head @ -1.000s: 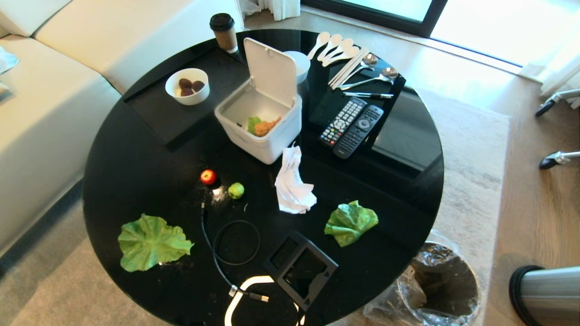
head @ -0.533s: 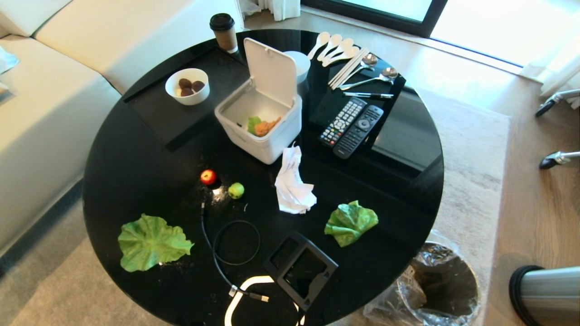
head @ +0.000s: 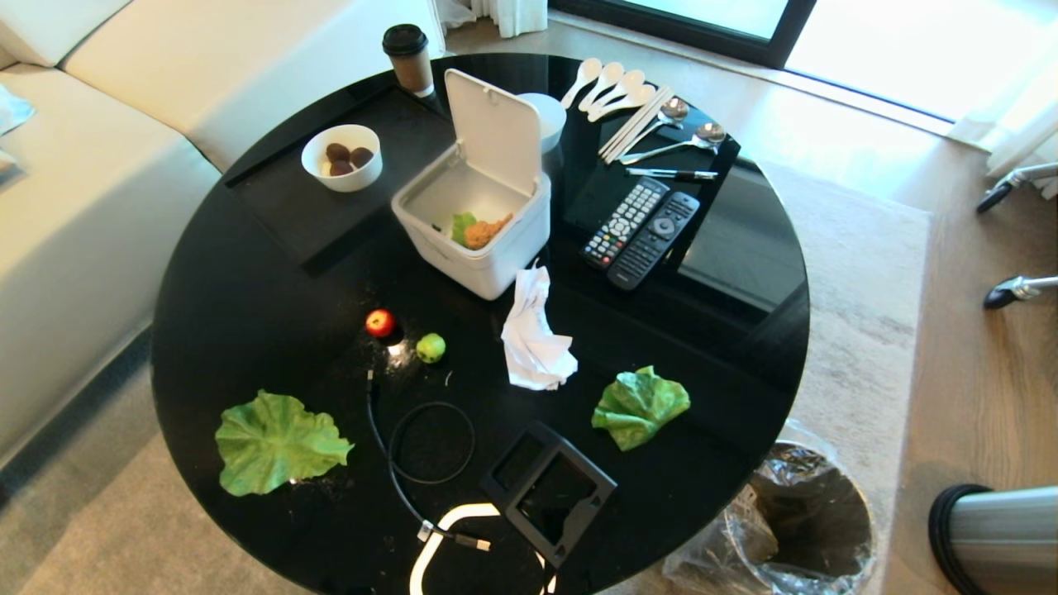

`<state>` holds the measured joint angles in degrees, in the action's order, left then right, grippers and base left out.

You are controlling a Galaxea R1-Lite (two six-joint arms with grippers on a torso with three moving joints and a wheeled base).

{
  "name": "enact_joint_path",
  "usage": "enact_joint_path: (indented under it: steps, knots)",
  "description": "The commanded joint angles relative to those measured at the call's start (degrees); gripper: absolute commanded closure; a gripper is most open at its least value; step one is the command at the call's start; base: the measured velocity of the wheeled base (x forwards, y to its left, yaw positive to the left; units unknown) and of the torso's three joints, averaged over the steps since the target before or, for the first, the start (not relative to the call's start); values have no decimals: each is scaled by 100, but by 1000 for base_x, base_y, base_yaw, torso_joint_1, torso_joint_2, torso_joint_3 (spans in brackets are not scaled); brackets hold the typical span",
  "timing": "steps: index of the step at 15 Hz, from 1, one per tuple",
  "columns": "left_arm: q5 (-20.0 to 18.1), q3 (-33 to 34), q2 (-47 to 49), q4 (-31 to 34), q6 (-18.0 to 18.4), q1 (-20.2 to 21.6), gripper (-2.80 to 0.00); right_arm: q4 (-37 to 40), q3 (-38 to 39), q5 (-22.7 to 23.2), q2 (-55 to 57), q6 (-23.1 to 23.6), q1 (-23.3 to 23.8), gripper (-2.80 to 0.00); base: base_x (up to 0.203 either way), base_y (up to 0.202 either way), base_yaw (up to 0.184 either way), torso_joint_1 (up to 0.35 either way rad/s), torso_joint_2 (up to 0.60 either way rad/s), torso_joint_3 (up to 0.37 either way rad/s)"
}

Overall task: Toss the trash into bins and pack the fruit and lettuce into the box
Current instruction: Pick up the fruit

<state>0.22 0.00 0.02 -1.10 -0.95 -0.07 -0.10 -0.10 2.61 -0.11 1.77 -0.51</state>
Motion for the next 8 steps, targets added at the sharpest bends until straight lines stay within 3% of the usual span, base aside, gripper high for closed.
enact_joint_path:
  steps: [1,8]
  knots:
    - [4,0,-2,-5,-1,6,0,1,1,3,11,8,-2,0,0,0,0,0,0,0]
    - [4,0,2,-5,-1,4,0,1,1,3,11,8,-2,0,0,0,0,0,0,0]
